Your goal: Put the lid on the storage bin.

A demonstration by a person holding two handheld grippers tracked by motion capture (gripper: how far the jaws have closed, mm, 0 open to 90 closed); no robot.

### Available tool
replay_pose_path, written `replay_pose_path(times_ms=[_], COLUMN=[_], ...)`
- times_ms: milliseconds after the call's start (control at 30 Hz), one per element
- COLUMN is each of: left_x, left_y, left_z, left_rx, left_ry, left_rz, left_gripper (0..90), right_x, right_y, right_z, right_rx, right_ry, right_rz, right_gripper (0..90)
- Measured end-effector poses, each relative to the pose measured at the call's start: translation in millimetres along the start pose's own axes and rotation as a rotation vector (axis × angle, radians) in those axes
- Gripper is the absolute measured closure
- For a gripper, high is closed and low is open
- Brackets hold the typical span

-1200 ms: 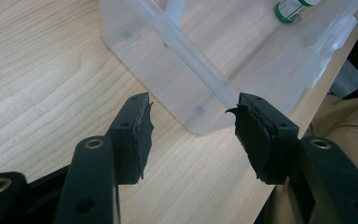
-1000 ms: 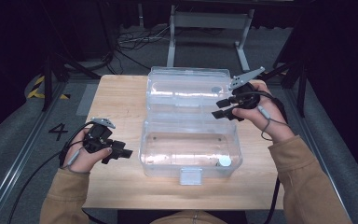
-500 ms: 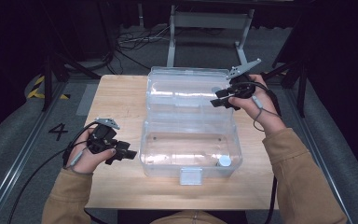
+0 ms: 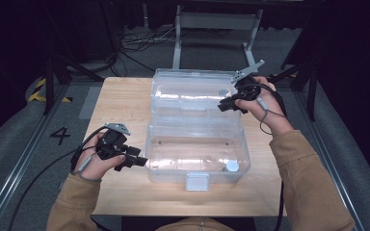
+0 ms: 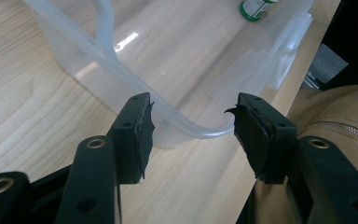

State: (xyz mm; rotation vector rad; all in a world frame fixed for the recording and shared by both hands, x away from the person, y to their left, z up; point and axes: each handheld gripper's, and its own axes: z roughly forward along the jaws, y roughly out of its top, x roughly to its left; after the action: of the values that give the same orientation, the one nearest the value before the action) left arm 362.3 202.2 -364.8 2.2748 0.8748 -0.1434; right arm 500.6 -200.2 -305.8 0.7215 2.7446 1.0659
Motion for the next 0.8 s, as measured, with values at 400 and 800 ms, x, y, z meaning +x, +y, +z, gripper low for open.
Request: replay_pose_path(times_ms=[400, 800], left_x=[-16.0, -29.7], left_y=[9.0, 15.6], left_z=[10.9, 31.1], left_rx=[0.02, 0.044], left_ry=[-0.032, -0.085], left_rz=[0.061, 0.117], left_gripper=[47.6, 49.2], right_x=[0.4, 0.4], right_y=[-0.6, -1.4], right_z=[0.4, 0.3], right_rx=[-0.003, -0.01], right_ry=[0.003, 0.003], right_rz=[0.015, 0.015], right_gripper=[73.9, 73.9])
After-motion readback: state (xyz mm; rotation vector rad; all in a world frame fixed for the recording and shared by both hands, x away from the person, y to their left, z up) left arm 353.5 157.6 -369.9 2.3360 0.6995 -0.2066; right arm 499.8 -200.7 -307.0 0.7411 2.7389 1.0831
